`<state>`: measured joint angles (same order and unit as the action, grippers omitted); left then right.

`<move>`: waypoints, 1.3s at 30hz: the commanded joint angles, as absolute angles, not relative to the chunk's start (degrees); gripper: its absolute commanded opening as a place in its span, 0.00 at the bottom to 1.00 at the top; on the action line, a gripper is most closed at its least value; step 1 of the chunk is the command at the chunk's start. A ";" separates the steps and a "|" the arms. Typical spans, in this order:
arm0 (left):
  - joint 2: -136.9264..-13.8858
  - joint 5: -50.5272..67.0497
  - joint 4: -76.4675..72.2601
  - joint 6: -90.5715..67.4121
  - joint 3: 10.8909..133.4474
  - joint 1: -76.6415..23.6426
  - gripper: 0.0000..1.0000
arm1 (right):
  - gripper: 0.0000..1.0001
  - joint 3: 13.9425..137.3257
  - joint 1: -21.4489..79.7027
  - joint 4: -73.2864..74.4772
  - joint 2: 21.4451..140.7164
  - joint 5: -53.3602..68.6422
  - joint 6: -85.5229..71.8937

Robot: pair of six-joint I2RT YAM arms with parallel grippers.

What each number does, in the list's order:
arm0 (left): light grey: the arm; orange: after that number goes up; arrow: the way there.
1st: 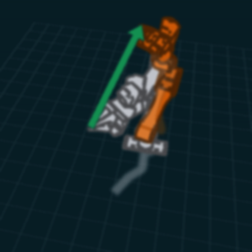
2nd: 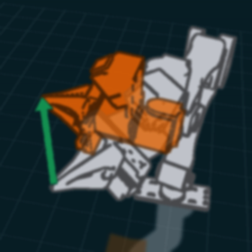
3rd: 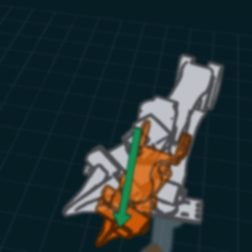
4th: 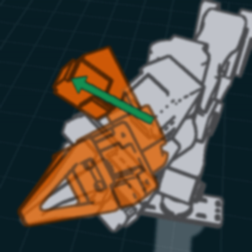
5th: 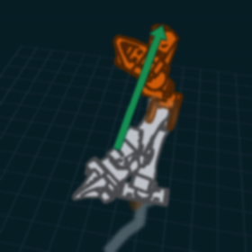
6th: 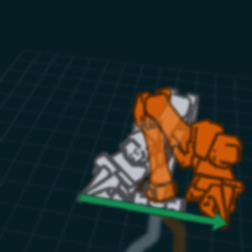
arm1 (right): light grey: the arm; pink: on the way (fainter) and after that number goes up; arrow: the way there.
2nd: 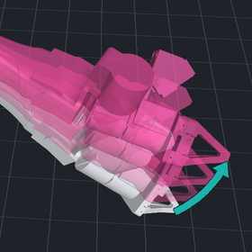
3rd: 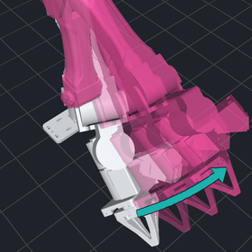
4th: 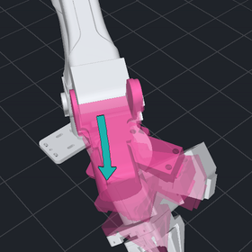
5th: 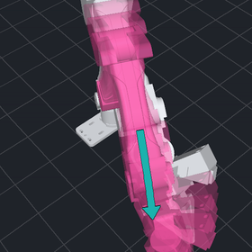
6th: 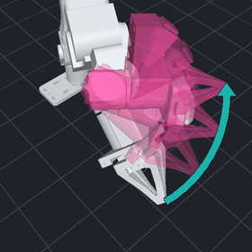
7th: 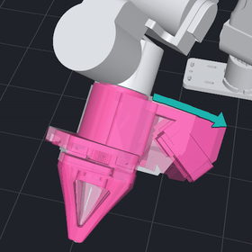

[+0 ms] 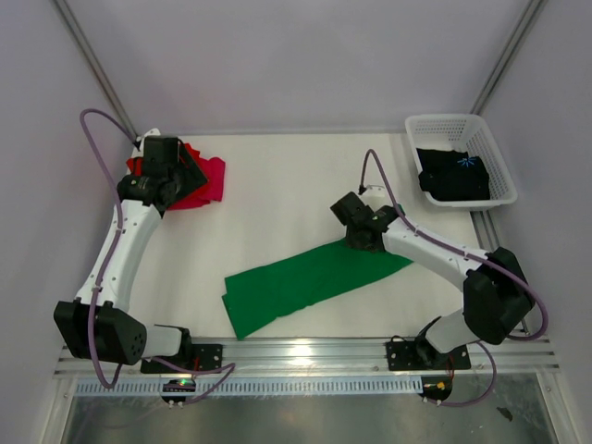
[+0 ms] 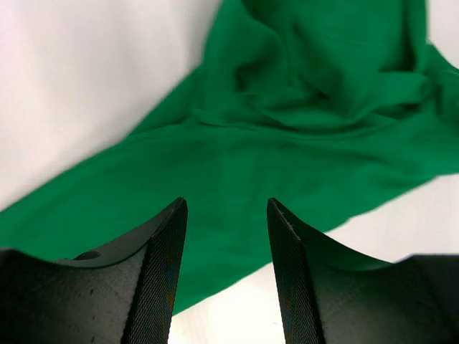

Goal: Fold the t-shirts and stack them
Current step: Rotate the tshirt 90 degrees

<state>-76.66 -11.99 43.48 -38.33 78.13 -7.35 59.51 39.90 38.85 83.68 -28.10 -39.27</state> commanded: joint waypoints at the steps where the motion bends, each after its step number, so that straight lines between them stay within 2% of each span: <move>1: -76.03 -12.48 41.57 -37.00 78.40 -6.94 0.67 | 0.53 59.50 38.50 45.60 84.02 -37.26 -48.85; 11: -75.59 -12.66 41.66 -36.56 77.87 -6.94 0.67 | 0.53 55.90 33.05 54.32 87.01 -39.82 -63.54; 16: -74.97 -12.66 41.75 -36.12 77.96 -6.94 0.67 | 0.53 52.03 27.70 47.12 88.24 -34.03 -61.79; 23: -74.36 -13.53 42.19 -35.95 78.22 -6.94 0.67 | 0.53 55.28 24.88 40.88 95.00 -29.02 -54.76; 32: -73.39 -15.03 43.15 -35.33 79.10 -6.94 0.67 | 0.53 69.24 24.61 35.60 109.50 -21.01 -39.92; 39: -71.90 -15.56 44.82 -35.95 78.40 -6.94 0.67 | 0.53 92.96 24.70 39.02 123.21 -11.70 -29.45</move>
